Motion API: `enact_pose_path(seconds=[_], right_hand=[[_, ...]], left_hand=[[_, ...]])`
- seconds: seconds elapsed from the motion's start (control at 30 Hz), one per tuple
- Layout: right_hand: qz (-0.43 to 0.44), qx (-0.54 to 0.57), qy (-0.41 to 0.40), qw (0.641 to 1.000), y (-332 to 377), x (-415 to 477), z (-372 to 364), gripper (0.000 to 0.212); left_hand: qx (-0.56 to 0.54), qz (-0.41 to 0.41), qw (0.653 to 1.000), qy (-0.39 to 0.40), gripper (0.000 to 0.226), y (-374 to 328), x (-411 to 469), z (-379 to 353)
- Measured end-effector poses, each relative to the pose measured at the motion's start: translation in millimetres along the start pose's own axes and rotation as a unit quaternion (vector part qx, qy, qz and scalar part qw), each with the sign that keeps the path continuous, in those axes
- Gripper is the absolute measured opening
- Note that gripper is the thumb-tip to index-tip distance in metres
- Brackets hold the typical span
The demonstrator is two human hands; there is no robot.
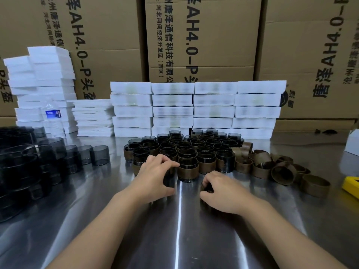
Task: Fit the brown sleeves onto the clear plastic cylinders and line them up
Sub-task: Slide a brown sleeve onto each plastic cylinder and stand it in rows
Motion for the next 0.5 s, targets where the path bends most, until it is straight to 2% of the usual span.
enact_pose_path(seconds=[0.17,0.37,0.5], right_hand=[[0.013,0.005,0.001,1.000,1.0,-0.5,0.4,0.012],[0.027,0.002,-0.019,0.999,3.0,-0.4,2.6,0.010],[0.051,0.013,-0.040,0.998,8.7,-2.5,6.2,0.011]], left_hand=[[0.040,0.031,0.999,0.012,0.067,5.1,0.0,-0.5],[-0.030,0.041,0.998,0.040,0.066,10.7,-1.1,-4.9],[-0.040,0.039,0.998,0.025,0.059,10.9,-1.0,-3.1]])
Point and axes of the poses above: each hand's wrist, its own x-axis towards the middle knuckle, its own z-axis out of the back of the hand, y = z × x, the point moved 9 cm from there along x, towards the middle knuckle, and after that the axes turned 11 degrees about y, right-handed, at the moved point
